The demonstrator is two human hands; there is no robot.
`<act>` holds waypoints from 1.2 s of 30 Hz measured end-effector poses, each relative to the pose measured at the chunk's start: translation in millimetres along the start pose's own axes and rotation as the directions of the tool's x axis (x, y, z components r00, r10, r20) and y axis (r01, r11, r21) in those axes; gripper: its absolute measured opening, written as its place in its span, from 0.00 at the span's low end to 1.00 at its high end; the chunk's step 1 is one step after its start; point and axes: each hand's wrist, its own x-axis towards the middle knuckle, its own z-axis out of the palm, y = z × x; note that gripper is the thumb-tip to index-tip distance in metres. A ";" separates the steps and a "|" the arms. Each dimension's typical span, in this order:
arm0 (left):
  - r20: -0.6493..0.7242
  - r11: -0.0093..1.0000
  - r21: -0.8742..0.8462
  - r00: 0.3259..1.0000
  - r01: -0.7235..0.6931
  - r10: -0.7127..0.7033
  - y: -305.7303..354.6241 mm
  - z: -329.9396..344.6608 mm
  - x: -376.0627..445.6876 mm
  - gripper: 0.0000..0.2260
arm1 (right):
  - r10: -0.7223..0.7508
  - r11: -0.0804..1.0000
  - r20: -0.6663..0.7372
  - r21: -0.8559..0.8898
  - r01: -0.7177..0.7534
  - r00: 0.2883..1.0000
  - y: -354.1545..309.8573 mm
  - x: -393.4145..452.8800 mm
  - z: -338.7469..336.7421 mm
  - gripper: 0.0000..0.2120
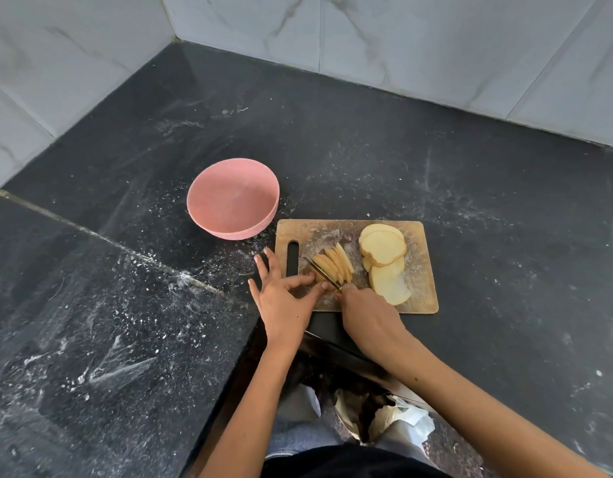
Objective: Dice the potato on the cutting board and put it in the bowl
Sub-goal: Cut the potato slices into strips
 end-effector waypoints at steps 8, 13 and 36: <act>-0.010 0.990 0.103 0.995 -0.099 0.100 -4.8 0.3 1.3 0.10 | 0.015 1.000 0.030 -0.018 -0.015 0.999 -3.8 5.9 4.7 0.11; -0.070 0.989 0.117 0.992 -0.093 0.102 -4.2 3.8 -3.1 0.10 | 0.016 0.999 0.029 -0.037 -0.015 0.999 -7.6 8.7 3.3 0.11; -0.051 0.990 0.116 0.995 -0.075 0.081 -3.4 3.2 -6.0 0.12 | 0.063 0.965 0.085 0.250 -0.082 0.994 21.1 -17.8 10.4 0.15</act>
